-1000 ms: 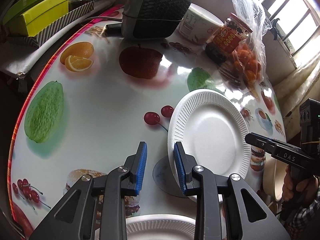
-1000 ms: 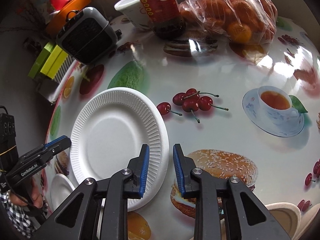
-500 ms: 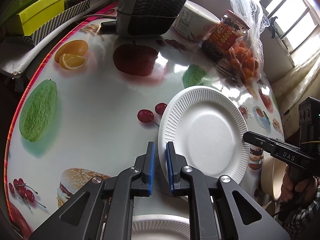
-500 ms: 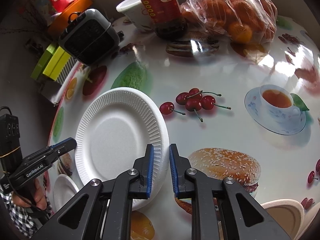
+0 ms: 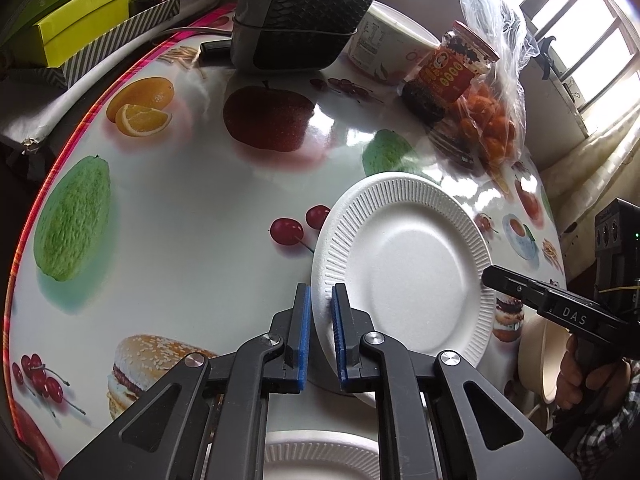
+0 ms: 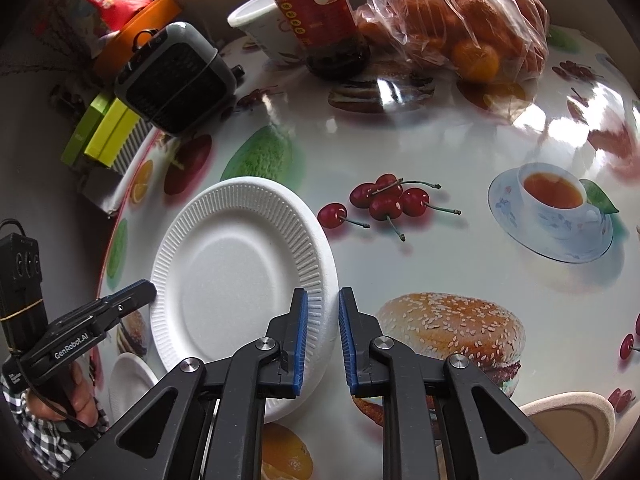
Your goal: Organize plates and bowls
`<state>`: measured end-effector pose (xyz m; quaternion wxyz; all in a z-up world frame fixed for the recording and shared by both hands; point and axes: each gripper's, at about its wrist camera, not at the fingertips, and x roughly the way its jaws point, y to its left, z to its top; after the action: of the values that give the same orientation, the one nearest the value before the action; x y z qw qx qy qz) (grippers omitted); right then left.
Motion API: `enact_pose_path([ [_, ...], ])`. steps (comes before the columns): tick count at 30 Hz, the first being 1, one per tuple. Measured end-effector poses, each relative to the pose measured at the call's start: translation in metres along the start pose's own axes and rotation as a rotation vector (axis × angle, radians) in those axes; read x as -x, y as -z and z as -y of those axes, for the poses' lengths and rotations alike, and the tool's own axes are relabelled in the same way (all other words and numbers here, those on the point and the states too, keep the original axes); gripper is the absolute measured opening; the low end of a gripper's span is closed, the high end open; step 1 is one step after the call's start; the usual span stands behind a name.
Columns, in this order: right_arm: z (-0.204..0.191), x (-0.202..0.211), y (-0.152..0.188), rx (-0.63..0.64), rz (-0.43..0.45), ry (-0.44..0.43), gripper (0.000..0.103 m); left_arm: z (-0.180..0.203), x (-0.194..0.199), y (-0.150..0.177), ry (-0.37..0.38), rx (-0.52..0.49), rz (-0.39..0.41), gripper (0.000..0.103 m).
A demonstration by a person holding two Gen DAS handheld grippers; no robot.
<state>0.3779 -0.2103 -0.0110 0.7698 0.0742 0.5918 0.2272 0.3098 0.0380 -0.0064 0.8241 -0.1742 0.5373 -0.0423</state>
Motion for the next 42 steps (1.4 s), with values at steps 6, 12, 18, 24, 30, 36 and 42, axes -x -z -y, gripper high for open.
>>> enact_pose_path([
  [6,0.000,0.003,0.000,-0.002,0.005,-0.004,0.015,-0.001,0.005,0.001,0.005,0.004,0.003,0.010],
  [12,-0.006,0.011,0.001,0.004,0.018,-0.008,0.015,-0.003,0.013,0.002,0.012,0.011,0.014,0.010],
  [18,-0.017,0.023,0.005,0.017,0.033,-0.017,0.015,-0.004,0.030,0.006,0.017,0.005,0.038,0.010],
  [24,-0.031,0.035,0.014,0.038,0.047,-0.023,0.015,-0.008,0.049,0.014,0.019,0.003,0.063,0.010],
  [30,-0.045,0.044,0.028,0.059,0.054,-0.027,0.015,-0.013,0.064,0.025,0.016,0.007,0.076,0.010],
  [36,-0.056,0.048,0.040,0.068,0.058,-0.039,0.015,-0.020,0.075,0.036,0.010,0.012,0.086,0.010],
  [42,-0.064,0.052,0.050,0.075,0.060,-0.050,0.015,-0.025,0.082,0.048,0.005,0.016,0.091,0.010],
])
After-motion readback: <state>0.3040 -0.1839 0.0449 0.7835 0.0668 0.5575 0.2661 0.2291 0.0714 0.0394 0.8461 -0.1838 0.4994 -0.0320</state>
